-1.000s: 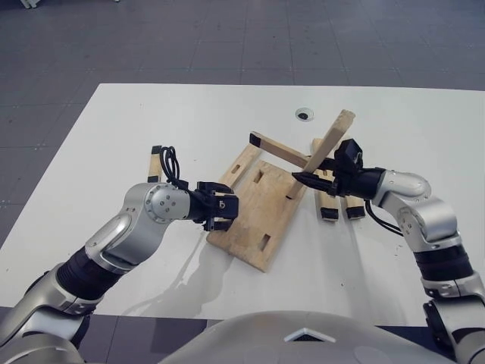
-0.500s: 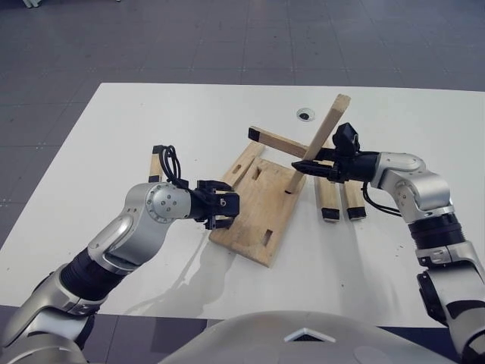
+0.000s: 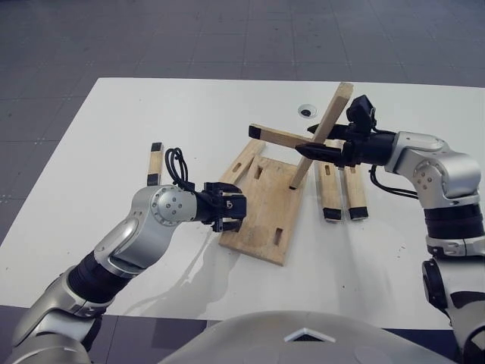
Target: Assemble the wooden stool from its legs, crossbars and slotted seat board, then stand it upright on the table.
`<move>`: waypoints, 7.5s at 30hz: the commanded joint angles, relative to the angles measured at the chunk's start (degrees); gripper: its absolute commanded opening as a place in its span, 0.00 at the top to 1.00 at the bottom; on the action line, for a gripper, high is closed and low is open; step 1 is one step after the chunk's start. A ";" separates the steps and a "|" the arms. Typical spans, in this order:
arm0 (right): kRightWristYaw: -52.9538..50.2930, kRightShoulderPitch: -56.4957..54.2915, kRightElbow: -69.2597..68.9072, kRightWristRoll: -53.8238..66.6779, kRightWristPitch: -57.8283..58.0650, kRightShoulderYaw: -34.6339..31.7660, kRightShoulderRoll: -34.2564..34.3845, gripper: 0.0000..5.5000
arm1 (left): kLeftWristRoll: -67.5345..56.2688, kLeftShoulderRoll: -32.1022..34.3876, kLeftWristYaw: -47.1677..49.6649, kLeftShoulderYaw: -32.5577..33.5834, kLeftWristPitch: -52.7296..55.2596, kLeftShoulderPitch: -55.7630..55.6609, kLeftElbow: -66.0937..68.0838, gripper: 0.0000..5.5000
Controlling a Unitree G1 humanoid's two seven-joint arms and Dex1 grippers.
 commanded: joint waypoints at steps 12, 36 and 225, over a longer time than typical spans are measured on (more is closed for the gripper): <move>-18.48 -15.58 0.25 1.21 8.64 -18.03 -5.37 0.18 | 0.71 -0.92 1.37 -0.16 2.07 1.57 -0.49 0.32; -63.41 -25.30 -17.05 16.49 18.86 -28.19 23.94 0.42 | 0.53 -0.77 0.91 0.00 2.55 1.41 -0.84 0.32; -20.21 -10.38 -18.07 44.04 26.92 -18.64 -1.41 0.30 | -89.70 -17.79 14.59 50.27 45.28 -35.16 25.46 0.62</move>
